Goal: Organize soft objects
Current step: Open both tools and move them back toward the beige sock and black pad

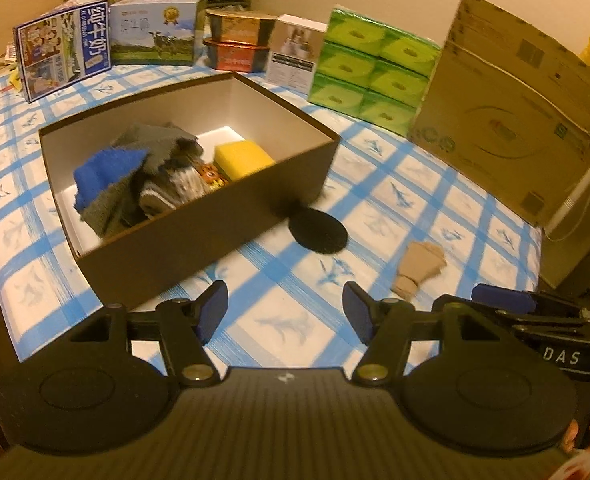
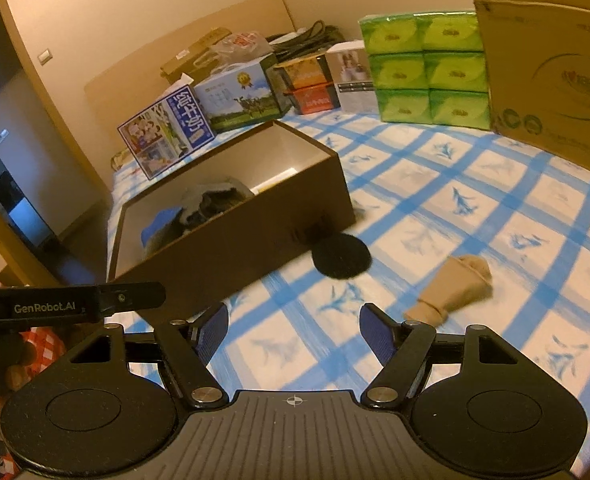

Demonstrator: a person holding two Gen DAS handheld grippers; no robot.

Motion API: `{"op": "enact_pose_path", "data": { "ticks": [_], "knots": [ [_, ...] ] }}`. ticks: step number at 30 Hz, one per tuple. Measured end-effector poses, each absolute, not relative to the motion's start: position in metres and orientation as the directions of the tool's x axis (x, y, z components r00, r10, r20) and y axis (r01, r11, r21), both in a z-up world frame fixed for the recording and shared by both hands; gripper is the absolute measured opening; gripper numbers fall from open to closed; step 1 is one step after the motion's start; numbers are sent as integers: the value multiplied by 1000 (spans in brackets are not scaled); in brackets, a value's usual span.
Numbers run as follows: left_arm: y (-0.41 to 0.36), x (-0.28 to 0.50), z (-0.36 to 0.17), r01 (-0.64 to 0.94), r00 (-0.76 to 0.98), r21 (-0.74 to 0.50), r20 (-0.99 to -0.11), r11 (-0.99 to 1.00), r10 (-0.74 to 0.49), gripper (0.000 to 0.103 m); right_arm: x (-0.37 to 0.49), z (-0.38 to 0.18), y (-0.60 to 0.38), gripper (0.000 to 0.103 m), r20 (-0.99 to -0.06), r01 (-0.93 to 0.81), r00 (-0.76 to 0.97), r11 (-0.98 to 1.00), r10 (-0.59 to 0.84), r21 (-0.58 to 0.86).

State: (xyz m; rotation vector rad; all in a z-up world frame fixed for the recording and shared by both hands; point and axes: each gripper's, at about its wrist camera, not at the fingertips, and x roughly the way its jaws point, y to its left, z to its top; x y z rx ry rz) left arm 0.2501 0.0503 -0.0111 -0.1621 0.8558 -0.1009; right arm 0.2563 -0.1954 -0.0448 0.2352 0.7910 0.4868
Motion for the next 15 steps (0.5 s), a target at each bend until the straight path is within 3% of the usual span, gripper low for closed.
{"op": "enact_pose_path", "data": {
  "ticks": [15],
  "knots": [
    [15,228,-25,95,605,-168,-773,981,-191,61,221,-50,-224,73,-653,-272,609,892,451,361]
  ]
}}
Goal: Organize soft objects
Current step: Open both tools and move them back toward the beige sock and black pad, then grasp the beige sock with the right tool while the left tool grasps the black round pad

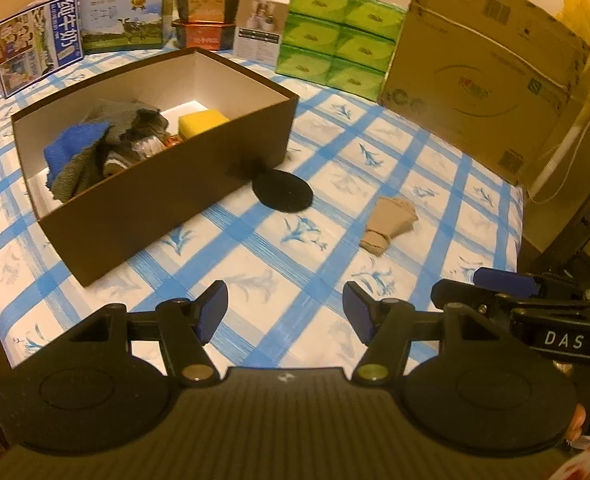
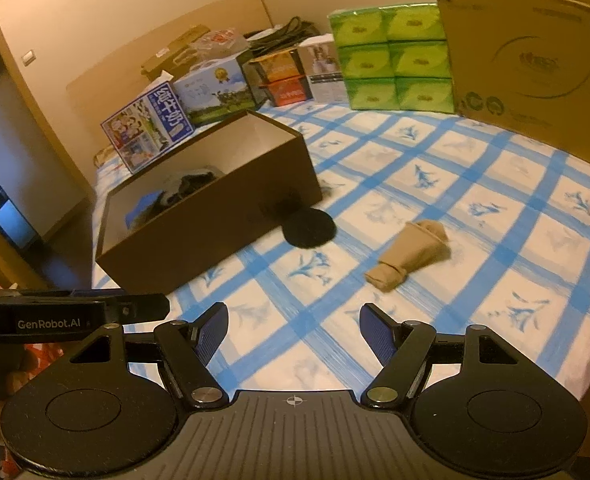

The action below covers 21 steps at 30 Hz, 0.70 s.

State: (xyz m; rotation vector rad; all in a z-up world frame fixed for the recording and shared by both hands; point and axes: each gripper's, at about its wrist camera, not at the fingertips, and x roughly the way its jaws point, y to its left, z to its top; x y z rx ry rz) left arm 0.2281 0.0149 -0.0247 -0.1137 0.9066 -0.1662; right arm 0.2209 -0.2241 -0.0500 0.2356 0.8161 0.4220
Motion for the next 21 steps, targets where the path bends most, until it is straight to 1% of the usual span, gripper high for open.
{"op": "enact_pose_path", "data": {
  "ticks": [21],
  "knots": [
    [-8,255,-57,119,536,-157,-821,981,-196,61,234,-78,-245,73,-707,-193,590,918,391,347]
  ]
}}
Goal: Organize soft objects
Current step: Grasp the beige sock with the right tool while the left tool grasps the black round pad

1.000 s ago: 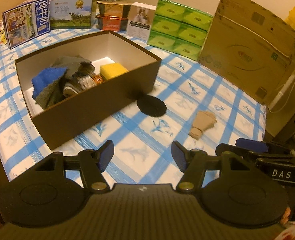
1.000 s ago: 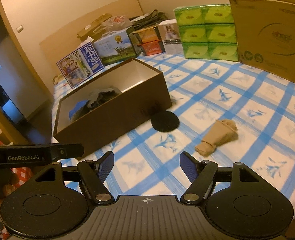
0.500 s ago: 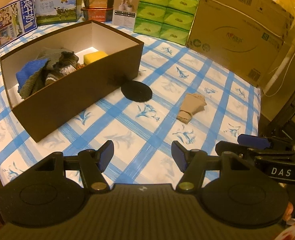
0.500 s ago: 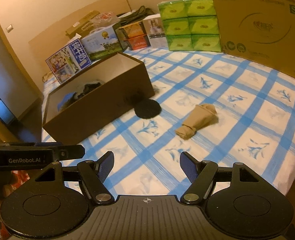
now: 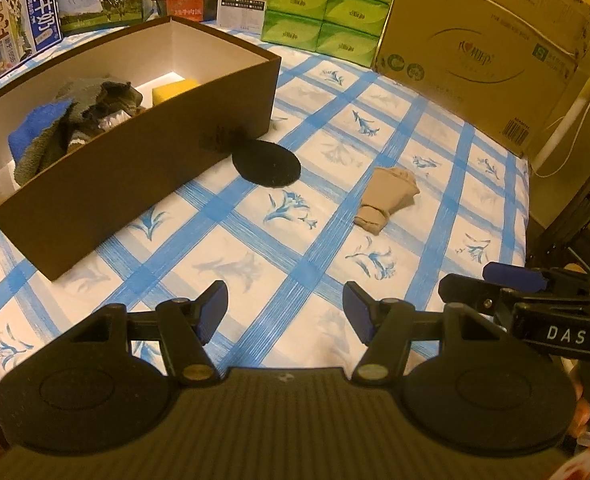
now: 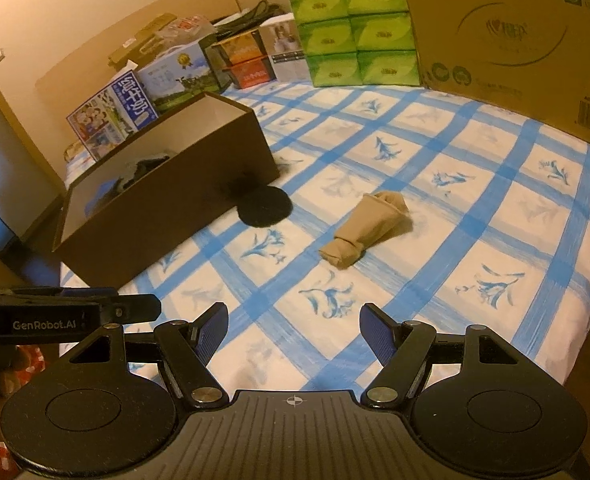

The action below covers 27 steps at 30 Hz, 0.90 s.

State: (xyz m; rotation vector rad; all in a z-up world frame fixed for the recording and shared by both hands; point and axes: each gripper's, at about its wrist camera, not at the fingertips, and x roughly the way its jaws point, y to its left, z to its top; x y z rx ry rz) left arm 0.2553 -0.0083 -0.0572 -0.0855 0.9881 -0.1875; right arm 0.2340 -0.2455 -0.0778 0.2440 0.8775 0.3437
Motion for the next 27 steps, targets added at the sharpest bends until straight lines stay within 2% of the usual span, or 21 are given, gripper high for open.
{"op": "enact_pose_path", "data": {
  "ticks": [27],
  "knots": [
    [-20,342,-109,97,526,-129,-835,987,-161,61,326,-131,-252,72,-746,-78,611,958,264,276]
  ]
}}
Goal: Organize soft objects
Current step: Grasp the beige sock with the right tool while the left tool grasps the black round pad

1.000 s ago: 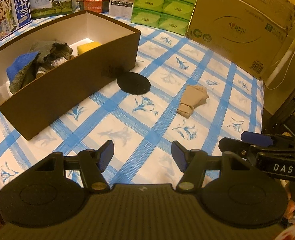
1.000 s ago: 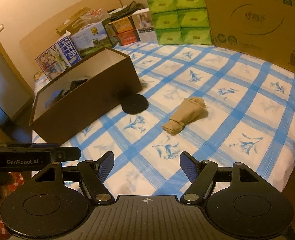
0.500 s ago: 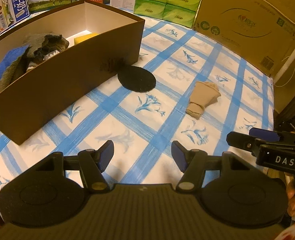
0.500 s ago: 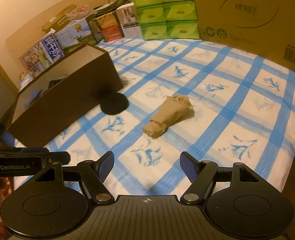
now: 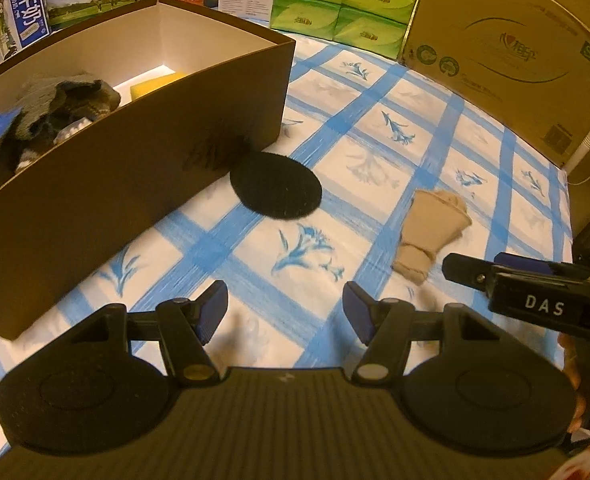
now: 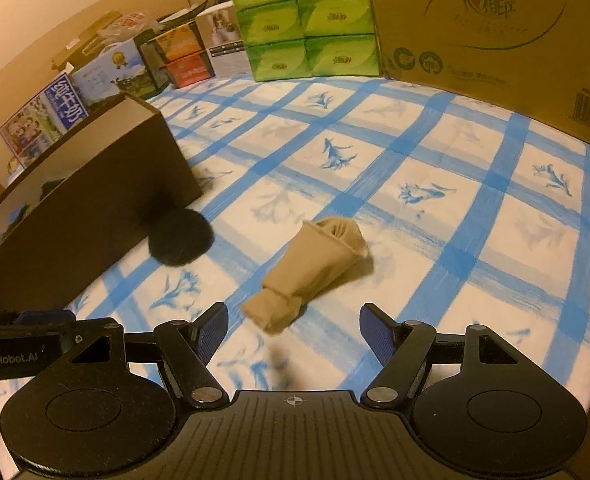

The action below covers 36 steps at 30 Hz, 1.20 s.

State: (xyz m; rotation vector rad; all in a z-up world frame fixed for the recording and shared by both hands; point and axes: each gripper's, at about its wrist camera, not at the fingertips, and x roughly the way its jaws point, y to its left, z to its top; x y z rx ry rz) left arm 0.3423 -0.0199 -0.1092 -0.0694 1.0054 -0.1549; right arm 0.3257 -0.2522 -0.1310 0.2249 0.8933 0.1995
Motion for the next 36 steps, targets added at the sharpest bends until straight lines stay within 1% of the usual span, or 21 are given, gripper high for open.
{"op": "enact_pose_path", "data": {
  "ticks": [11,22,23,24,27,30,36],
  "knots": [
    [-26,385,-126,65,538,-141,-829,988,-154,61,361,-153,-243,72,-755,-50,608,961,246,273],
    [-32,428,-144,1,543,-151,-830,988,-127,61,390,-173,-229,71,-752,-49,636,981,173,185],
    [-32,430,-146,-4,543,-152,-831,988,-125,61,392,-173,-228,63,-748,-57,642,984,167,171],
    [-32,433,-149,-12,540,-148,-833,989,-118,61,395,-174,-228,49,-745,-67,647,985,163,157],
    [-33,441,-154,-33,536,-146,-838,989,-106,61,404,-175,-229,37,-743,-83,651,988,154,132],
    [-34,447,-158,-53,537,-158,-837,986,-105,62,413,-175,-234,32,-736,-86,657,986,163,142],
    [-39,454,-162,-69,545,-162,-833,984,-98,72,421,-178,-237,32,-736,-86,654,984,172,153]
  ]
}}
